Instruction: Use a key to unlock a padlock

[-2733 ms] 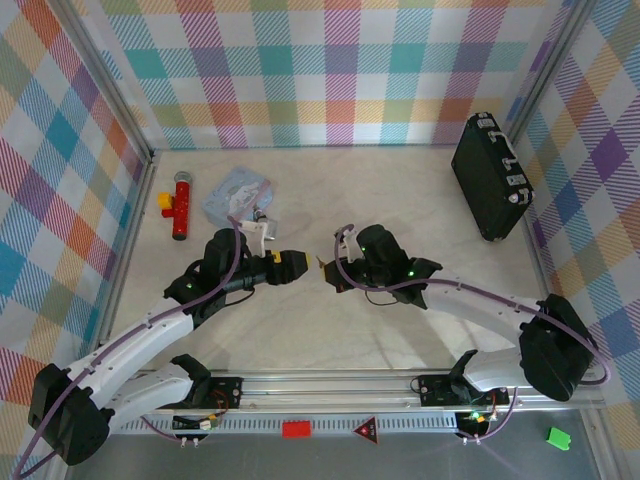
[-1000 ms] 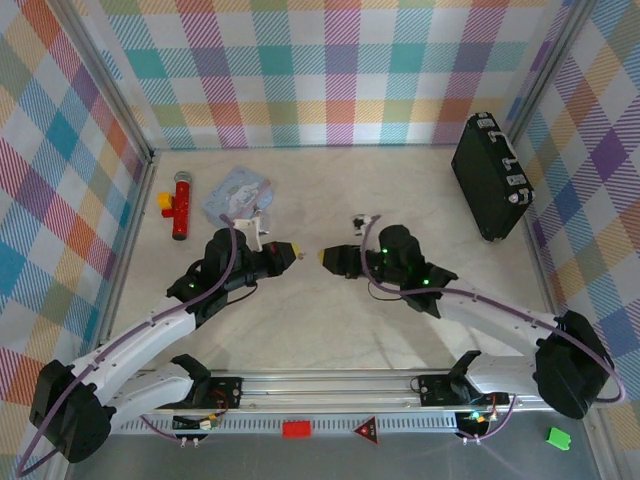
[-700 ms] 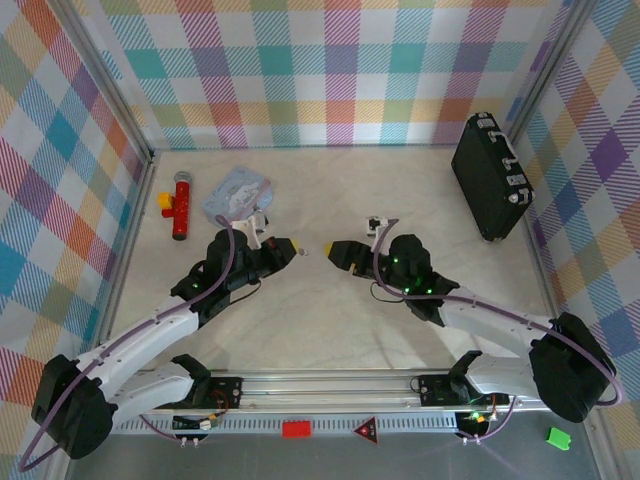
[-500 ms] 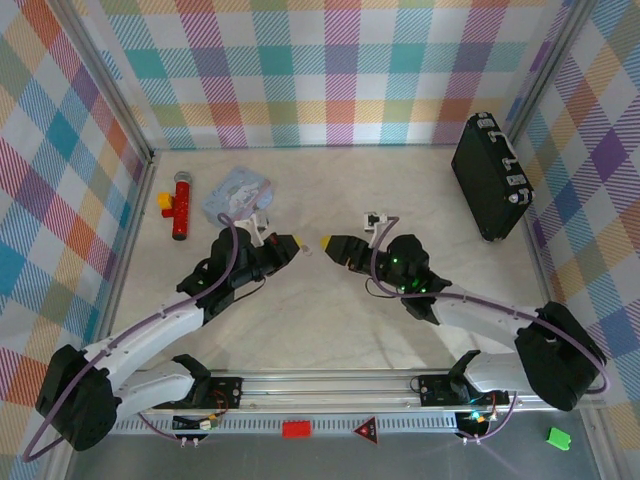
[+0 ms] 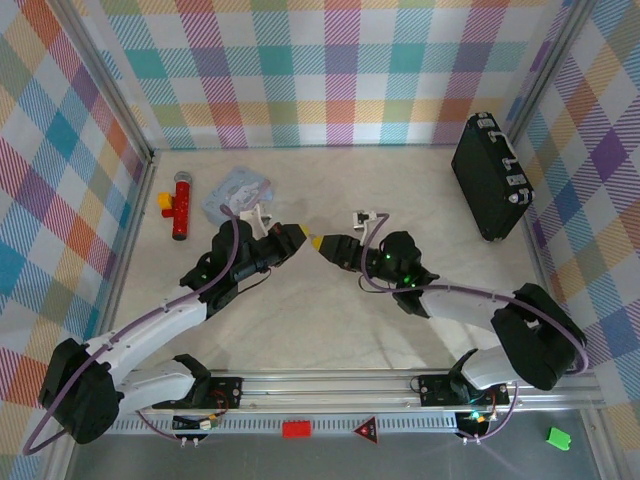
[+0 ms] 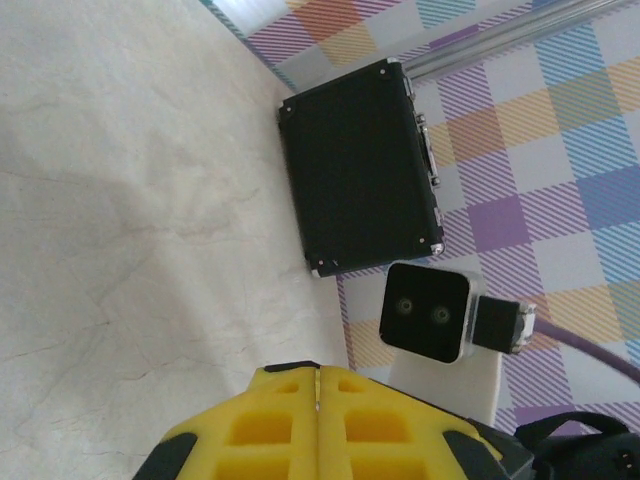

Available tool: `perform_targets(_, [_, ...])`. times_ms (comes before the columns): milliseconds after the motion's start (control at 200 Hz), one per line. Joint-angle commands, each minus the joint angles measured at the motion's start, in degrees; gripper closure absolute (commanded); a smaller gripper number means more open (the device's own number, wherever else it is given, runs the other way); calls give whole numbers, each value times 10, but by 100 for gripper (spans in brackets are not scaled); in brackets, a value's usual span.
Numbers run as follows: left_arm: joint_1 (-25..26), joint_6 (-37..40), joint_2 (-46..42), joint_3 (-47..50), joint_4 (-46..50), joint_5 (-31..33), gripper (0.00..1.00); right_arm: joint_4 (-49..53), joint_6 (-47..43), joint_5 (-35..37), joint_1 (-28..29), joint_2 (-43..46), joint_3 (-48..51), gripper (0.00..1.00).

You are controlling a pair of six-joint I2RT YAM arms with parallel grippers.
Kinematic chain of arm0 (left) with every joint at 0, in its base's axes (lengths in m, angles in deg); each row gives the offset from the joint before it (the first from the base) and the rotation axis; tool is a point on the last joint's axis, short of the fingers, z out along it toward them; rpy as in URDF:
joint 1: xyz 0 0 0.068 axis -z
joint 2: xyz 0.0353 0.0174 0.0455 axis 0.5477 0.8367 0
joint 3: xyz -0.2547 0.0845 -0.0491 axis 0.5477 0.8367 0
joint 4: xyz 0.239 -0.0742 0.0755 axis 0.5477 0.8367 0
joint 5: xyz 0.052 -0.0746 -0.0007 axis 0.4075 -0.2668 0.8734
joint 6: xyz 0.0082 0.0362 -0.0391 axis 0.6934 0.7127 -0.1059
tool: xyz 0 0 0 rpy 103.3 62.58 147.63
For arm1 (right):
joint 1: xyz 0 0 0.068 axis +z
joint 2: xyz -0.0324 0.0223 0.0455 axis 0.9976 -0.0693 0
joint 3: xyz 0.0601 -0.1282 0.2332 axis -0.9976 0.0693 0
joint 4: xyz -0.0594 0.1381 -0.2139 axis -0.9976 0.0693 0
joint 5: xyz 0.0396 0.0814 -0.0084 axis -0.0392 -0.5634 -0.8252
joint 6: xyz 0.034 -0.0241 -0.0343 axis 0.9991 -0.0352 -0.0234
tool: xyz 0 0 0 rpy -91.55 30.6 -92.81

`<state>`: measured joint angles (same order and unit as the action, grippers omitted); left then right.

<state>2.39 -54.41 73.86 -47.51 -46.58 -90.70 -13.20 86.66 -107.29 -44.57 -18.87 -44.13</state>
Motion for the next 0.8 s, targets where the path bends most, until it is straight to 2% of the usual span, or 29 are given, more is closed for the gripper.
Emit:
perform_targets(0, [4, -8, 14, -21, -24, -18, 100, -58, 33, -55, -8, -21, -37, 59])
perform_targets(795, [4, -4, -14, -22, -3, -3, 100, -91, 71, -47, -31, -31, -16, 80])
